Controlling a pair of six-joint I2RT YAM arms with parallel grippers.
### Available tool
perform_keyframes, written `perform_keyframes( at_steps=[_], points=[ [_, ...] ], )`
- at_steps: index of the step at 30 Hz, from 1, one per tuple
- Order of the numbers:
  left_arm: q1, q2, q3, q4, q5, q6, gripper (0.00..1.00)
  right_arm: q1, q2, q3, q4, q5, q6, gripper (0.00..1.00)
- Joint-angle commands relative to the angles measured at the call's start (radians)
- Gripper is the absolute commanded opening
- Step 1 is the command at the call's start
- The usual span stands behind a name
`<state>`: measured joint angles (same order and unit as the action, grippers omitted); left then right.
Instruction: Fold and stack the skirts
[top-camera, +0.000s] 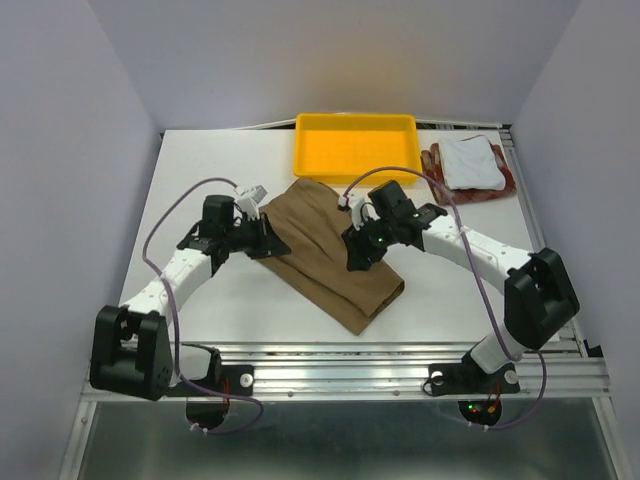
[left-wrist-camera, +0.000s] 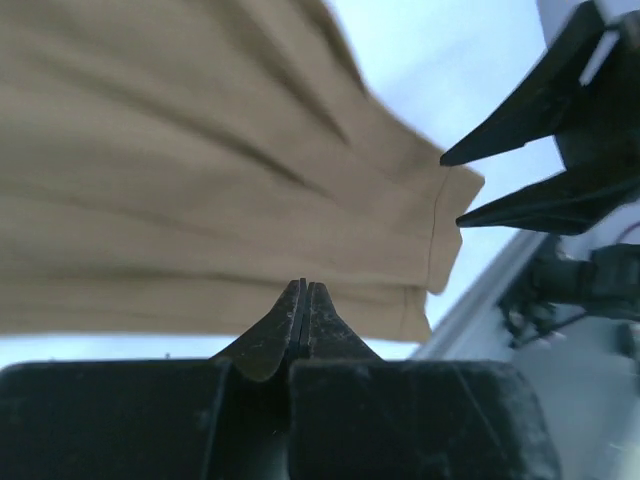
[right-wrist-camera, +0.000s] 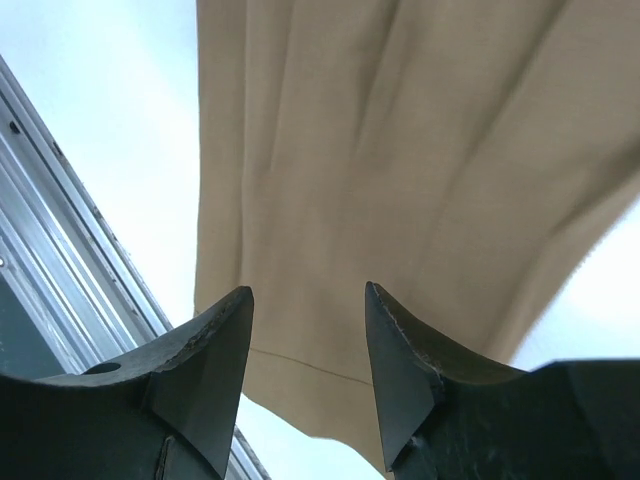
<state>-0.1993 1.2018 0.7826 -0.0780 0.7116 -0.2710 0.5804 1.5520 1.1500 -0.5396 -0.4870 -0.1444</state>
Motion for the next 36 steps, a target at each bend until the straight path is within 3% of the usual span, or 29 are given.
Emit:
perform_keyframes(
  at_steps=[1,9,14,22,28,32,36],
  points=[
    [-0.041,0.077,-0.095,0.072,0.081,-0.312,0.0,0.108,0.055,0.016,0.061,0.103,0.088,0.54],
    [-0.173,0.15,-0.21,0.208,-0.053,-0.517,0.0,0.193,0.131,0.034,0.125,0.232,0.124,0.56],
    [-0.183,0.156,-0.281,0.242,-0.139,-0.645,0.0,0.239,0.164,0.073,0.104,0.266,0.118,0.56],
    [-0.207,0.084,-0.341,0.192,-0.204,-0.744,0.0,0.317,0.177,0.079,0.09,0.361,0.098,0.56],
    [-0.21,0.113,-0.364,0.211,-0.233,-0.816,0.0,0.348,0.207,0.082,0.096,0.427,0.072,0.56],
    [-0.226,0.151,-0.353,0.236,-0.25,-0.832,0.0,0.357,0.232,0.071,0.113,0.462,0.065,0.52],
    [-0.23,0.179,-0.356,0.267,-0.264,-0.852,0.0,0.357,0.261,0.066,0.125,0.482,0.052,0.38]
  ],
)
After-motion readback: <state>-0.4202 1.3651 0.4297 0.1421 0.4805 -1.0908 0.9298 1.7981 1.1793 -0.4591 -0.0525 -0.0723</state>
